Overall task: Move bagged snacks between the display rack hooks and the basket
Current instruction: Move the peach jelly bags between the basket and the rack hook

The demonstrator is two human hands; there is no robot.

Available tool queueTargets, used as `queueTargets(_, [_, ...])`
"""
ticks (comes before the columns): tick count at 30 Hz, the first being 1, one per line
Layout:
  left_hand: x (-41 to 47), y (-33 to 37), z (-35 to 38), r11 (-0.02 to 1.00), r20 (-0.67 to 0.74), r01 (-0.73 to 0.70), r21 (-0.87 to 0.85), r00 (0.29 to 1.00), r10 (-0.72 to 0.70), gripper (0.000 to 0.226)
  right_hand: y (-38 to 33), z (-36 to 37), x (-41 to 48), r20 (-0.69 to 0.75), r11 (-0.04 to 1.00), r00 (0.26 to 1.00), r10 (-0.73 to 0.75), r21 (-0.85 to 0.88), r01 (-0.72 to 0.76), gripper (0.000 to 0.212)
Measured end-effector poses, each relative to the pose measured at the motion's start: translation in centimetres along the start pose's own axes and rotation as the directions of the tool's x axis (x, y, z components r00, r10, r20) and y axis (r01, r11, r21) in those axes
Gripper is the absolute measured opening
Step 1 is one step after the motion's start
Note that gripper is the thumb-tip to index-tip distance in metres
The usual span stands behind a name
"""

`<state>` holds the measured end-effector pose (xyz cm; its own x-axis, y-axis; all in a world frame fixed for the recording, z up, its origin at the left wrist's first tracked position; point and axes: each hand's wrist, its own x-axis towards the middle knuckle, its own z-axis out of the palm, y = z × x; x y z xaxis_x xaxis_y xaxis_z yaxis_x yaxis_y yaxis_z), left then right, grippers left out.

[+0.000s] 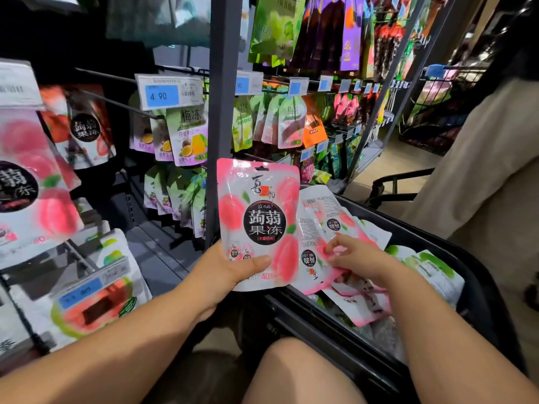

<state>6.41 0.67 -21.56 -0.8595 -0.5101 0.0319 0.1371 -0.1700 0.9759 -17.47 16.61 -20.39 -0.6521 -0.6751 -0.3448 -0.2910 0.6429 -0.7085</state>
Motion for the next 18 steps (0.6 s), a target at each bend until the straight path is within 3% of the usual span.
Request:
queueTargets(1, [0.0, 0.0, 0.0, 1.0, -0.002, -0.006, 0.0, 1.0, 0.006, 0.051, 0.1, 0.0, 0.0, 0.012, 0.999, 0.999, -0.034, 0.016, 0.034, 0.005])
queueTargets(5, [-0.1, 0.4, -0.5, 1.0, -0.022, -0.008, 0.027, 1.0, 0.008, 0.054, 0.2, -0.2, -0.3, 0.009, 0.99, 0.99, -0.143, -0.011, 0.143, 0.01])
queueTargets(7, [-0.1, 0.4, -0.7, 0.999, -0.029, -0.006, 0.041, 1.0, 0.008, 0.056, 0.4, -0.5, -0.5, 0.071, 0.985, 0.985, -0.154, 0.091, 0.147, 0.024])
queueTargets(10, [-0.1, 0.5, -0.7, 0.999, -0.043, -0.005, 0.047, 0.999, 0.007, 0.049, 0.3, -0.9, -0.8, 0.133, 0.985, 0.979, -0.156, 0.091, 0.145, 0.04])
queueTargets(13, [-0.1, 0.6, -0.7, 0.998, -0.036, -0.007, 0.063, 0.999, 0.009, 0.052, -0.3, -0.6, -0.9, -0.017, 0.98, 0.98, -0.196, 0.035, 0.196, 0.024])
queueTargets(16, [-0.1, 0.7, -0.8, 0.997, -0.037, -0.003, 0.073, 0.999, 0.006, 0.055, -0.7, -0.3, -1.0, -0.174, 0.955, 0.95, -0.258, 0.102, 0.278, 0.008])
queueTargets(18, [-0.1, 0.8, -1.0, 0.998, -0.039, 0.007, 0.069, 0.999, -0.005, 0.055, -0.6, -0.7, -0.7, -0.275, 0.94, 0.904, -0.328, -0.004, 0.34, 0.005])
